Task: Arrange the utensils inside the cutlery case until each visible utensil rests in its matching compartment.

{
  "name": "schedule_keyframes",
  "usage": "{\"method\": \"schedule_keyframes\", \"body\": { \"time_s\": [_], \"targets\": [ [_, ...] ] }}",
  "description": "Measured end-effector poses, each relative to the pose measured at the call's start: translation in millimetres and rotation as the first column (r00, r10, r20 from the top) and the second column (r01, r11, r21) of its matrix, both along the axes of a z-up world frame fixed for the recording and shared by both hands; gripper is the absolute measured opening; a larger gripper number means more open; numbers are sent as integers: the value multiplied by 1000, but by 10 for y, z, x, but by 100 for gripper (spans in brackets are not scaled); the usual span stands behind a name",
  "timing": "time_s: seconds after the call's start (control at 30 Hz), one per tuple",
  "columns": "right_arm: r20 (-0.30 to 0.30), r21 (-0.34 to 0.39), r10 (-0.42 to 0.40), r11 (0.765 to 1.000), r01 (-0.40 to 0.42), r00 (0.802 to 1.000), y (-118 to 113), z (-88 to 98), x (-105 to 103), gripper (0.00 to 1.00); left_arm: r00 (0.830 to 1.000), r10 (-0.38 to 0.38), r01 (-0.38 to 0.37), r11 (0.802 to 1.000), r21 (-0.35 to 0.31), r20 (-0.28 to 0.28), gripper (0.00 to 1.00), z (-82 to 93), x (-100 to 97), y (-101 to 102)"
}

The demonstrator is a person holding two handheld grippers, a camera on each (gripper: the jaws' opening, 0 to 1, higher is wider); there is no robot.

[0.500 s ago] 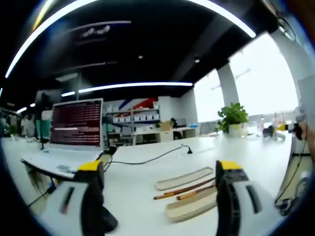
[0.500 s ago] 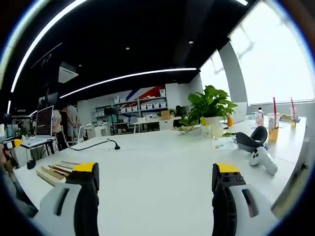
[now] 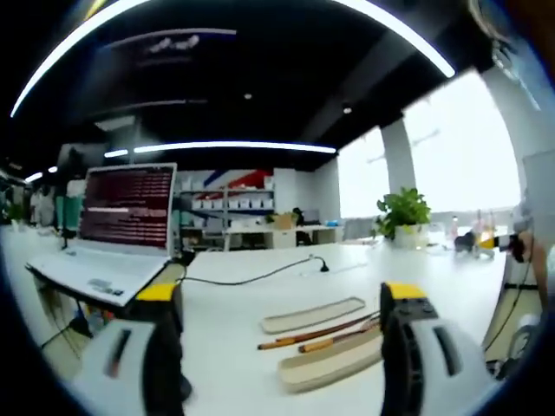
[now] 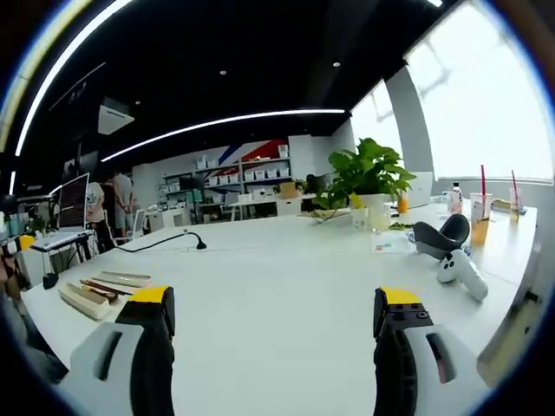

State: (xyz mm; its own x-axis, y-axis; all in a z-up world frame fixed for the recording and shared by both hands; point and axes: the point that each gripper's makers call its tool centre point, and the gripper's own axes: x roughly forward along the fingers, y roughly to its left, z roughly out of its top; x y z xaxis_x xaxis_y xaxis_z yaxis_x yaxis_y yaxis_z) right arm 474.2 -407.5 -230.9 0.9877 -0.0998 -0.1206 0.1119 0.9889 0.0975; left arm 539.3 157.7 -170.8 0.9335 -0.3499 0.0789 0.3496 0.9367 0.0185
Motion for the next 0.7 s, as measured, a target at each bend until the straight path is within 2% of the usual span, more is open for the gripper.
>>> {"method": "schedule_keyframes", "body": {
  "time_s": [0.2,0.43,0.53,0.7],
  "targets": [
    [-1,-5,8,1000,-8,1000,36,16,-15,99,1000,19,-19,1000,24,-6,100,-31,20,16],
    [-7,-21,-2,1000,2,1000,1,21,-50,99,1000,-6,6,999,32,-15,100,-62,5,-66],
    [-1,-25,-4,1000,4,1000,7,39,-59,99,999,-32,32,999,33,6,100,-24,-16,-121],
    [-4,-25,-4,1000,3,1000,16,39,-62,99,998,-60,59,998,35,11,100,-11,-36,-185]
  ]
}}
